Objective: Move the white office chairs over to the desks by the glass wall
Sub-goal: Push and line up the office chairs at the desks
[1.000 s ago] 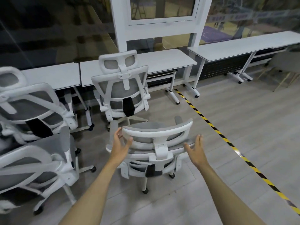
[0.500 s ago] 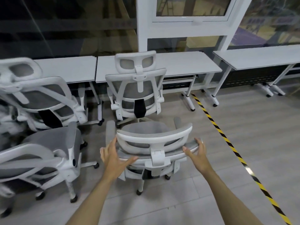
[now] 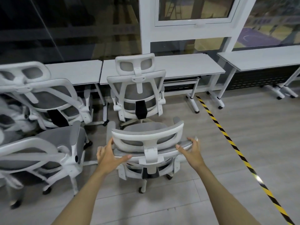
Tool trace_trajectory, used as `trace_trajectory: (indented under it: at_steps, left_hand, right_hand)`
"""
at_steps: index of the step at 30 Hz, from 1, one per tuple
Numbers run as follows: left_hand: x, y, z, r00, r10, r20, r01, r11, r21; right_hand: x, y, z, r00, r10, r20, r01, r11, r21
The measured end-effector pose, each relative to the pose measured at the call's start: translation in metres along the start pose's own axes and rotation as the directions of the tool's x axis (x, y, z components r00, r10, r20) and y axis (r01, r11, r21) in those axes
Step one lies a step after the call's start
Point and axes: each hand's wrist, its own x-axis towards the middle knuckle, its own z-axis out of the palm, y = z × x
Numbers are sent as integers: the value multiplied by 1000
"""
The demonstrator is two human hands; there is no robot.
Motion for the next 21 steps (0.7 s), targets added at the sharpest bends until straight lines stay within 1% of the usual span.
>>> trace_trajectory:
  at_steps: [11, 15, 21]
  left_hand:
    - [-21, -22, -22, 1000, 14, 3, -14, 999, -41]
    - [-9, -20, -25, 999, 39, 11, -39, 998, -58]
    - [26, -8, -12, 1000, 8, 16, -7, 999, -40]
  right_hand:
    - [-34, 0, 27, 1000, -14, -11, 14, 1000, 25]
    - [-23, -6, 28, 1000, -18, -21, 18, 1000, 3]
    - [14, -11, 18, 999, 18, -40, -19, 999, -35]
